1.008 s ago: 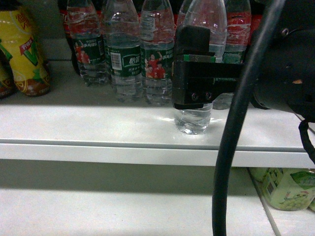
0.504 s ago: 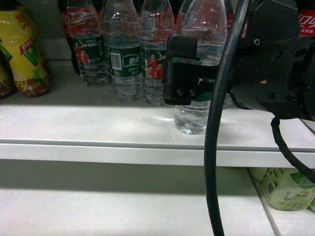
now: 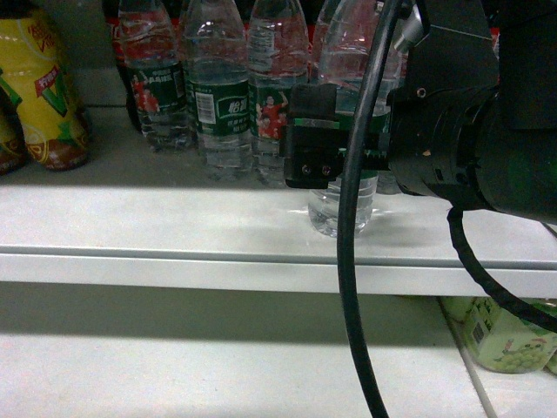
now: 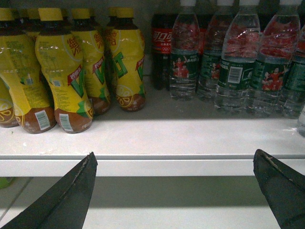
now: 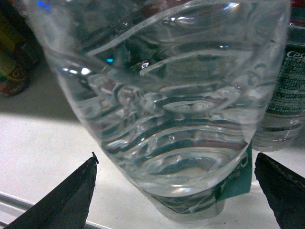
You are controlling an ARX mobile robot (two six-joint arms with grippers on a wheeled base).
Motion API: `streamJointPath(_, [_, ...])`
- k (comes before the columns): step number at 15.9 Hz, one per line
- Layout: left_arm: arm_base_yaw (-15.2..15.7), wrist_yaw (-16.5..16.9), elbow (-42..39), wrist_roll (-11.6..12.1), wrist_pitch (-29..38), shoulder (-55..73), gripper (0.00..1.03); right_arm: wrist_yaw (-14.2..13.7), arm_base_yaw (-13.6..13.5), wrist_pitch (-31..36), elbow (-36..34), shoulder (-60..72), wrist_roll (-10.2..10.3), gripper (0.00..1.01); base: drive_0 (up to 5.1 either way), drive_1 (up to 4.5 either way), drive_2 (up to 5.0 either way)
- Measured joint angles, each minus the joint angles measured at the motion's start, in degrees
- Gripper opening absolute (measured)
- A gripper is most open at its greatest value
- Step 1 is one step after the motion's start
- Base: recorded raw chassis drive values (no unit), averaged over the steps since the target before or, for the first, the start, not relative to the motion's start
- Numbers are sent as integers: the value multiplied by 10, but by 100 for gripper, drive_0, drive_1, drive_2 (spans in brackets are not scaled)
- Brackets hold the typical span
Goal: Move water from second to third shelf
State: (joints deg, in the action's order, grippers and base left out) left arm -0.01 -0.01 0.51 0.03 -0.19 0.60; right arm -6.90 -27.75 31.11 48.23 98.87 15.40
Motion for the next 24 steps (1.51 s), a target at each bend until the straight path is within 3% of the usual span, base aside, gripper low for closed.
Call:
streamJointPath(8, [0,0,0,0,0,0,98,-23,-9,0,29,32,-17,95,0,0,0])
streamJointPath(12, [0,0,0,0,0,0,98,-33,-16,5,29,31,-38,54,0,0,0])
streamJointPath(14, [0,0,0,0,0,0,98,-35,-16,5,29,30,-45,41,0,0,0])
streamJointPath(19, [0,0,0,0,0,0,98,-36,-18,9,25,25,-54,36,0,0,0])
streamJointPath(24, [0,0,0,0,0,0,98,-7,-11,14,-37,-32,-54,36,0,0,0])
